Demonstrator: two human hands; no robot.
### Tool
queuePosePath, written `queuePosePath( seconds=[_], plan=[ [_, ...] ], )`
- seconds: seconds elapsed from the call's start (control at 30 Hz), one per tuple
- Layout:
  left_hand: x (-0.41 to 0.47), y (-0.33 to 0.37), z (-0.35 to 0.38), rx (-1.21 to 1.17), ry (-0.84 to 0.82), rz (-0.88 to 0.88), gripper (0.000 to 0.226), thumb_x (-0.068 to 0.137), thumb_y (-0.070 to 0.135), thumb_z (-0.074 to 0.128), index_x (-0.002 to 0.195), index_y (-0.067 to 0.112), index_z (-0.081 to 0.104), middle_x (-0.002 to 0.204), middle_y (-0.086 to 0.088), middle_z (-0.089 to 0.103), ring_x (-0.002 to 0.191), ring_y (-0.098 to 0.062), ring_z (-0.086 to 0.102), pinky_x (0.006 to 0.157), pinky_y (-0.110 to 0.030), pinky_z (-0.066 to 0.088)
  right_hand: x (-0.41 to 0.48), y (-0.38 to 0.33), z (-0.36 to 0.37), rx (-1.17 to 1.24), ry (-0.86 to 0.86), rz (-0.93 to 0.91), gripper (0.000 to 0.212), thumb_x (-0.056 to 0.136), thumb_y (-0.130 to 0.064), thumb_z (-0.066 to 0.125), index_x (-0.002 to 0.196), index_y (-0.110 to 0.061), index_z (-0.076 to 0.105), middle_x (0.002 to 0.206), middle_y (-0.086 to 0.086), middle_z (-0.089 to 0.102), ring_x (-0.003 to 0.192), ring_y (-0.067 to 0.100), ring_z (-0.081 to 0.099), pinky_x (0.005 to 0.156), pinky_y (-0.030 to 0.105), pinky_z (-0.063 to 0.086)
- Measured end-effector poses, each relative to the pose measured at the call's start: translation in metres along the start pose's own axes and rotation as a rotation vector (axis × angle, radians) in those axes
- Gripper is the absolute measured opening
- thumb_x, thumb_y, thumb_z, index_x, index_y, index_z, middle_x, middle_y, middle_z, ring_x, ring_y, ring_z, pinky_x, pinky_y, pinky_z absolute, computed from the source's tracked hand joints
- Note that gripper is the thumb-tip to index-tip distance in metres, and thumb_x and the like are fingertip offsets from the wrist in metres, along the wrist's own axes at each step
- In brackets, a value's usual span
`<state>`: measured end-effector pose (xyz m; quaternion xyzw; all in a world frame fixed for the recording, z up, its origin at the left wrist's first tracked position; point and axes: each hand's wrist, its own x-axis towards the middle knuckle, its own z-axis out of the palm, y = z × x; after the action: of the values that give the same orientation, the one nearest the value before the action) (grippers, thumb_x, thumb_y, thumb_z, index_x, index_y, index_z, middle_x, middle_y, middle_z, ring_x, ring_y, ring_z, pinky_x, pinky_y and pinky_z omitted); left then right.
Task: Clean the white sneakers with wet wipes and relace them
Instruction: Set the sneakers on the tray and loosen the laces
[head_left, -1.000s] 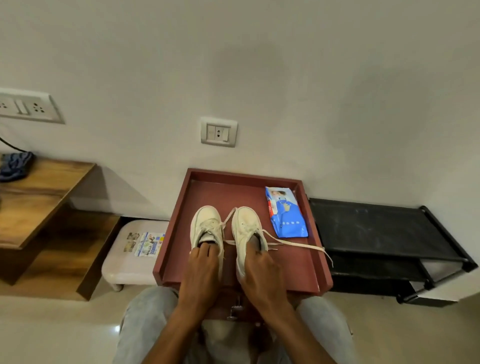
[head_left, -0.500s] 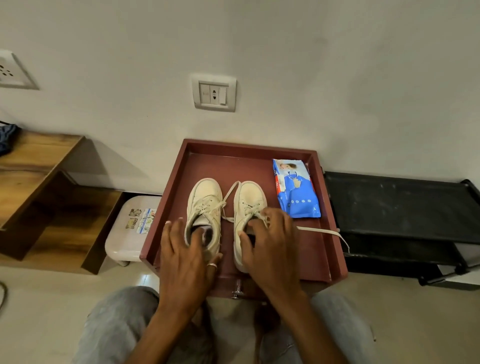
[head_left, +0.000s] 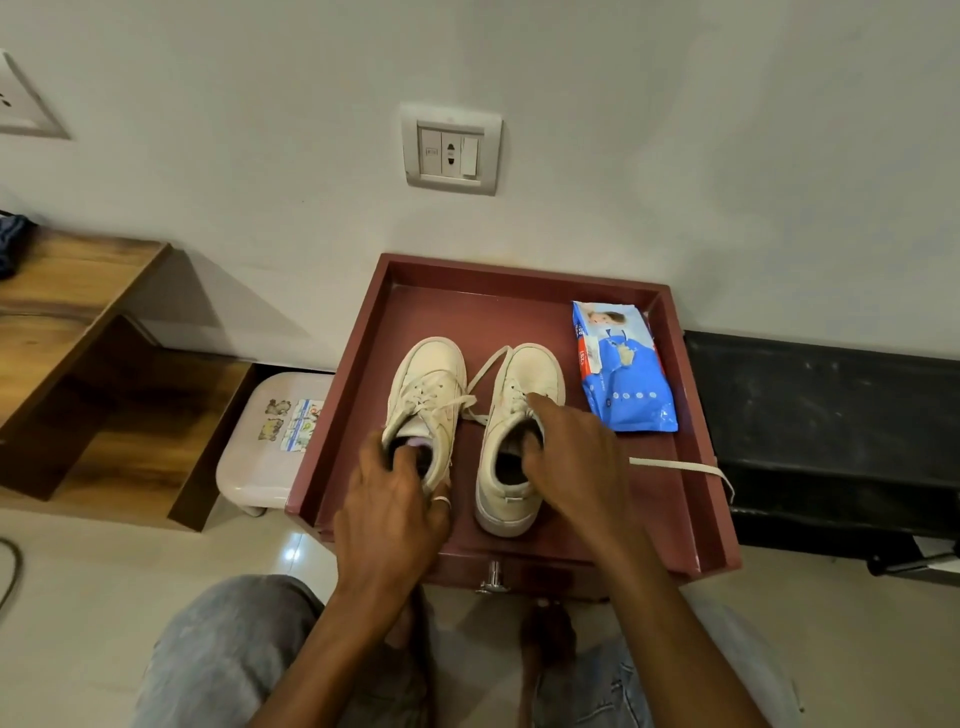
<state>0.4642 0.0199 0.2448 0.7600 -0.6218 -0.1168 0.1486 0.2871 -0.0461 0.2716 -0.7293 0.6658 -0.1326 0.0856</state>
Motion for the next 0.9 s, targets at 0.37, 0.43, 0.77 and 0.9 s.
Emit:
queuePosePath(
  seconds=[0.37,0.43,0.77,0.9],
  plan=[
    [0.089,-0.018,-0.002,-0.134,0.025,0.040,0.049,0.076,0.011,0.072,0.123,0.004,0.060,0.140,-0.021,0.044,0.118,-0.044,0.054,0.085,-0.050,0.055,-0.023,-0.011,-0.009,-0.001,0.167,0.041,0.027,0.090,-0.031,0.045,0.097,-0.016,0.066,0.073,0.003,0.067,0.061,0.023,0.065,0.056,0.037,0.056],
    [0.116,-0.021,-0.005,-0.140,-0.004,0.081,0.051,0.075,0.010,0.072,0.124,-0.002,0.062,0.134,-0.028,0.048,0.119,-0.048,0.052,0.094,-0.048,0.051,-0.026,-0.012,-0.013,0.022,0.185,0.060,0.028,0.089,-0.030,0.045,0.098,-0.016,0.068,0.072,0.004,0.067,0.061,0.024,0.064,0.056,0.037,0.056],
    [0.146,-0.003,-0.020,0.297,0.179,0.162,0.060,0.074,0.016,0.073,0.131,0.007,0.057,0.153,-0.022,0.034,0.143,-0.044,0.027,0.106,-0.054,0.031,-0.027,-0.032,-0.015,0.052,0.151,0.078,0.023,0.079,-0.030,0.045,0.073,-0.014,0.061,0.062,0.007,0.063,0.054,0.030,0.061,0.049,0.027,0.037],
    [0.122,0.017,-0.009,0.263,0.281,0.424,0.040,0.079,0.006,0.070,0.119,0.006,0.061,0.132,-0.017,0.053,0.113,-0.041,0.055,0.077,-0.051,0.050,-0.029,-0.034,-0.016,0.040,0.176,0.094,0.019,0.075,-0.029,0.050,0.066,-0.014,0.057,0.058,0.007,0.061,0.050,0.031,0.059,0.047,0.026,0.033]
  ],
)
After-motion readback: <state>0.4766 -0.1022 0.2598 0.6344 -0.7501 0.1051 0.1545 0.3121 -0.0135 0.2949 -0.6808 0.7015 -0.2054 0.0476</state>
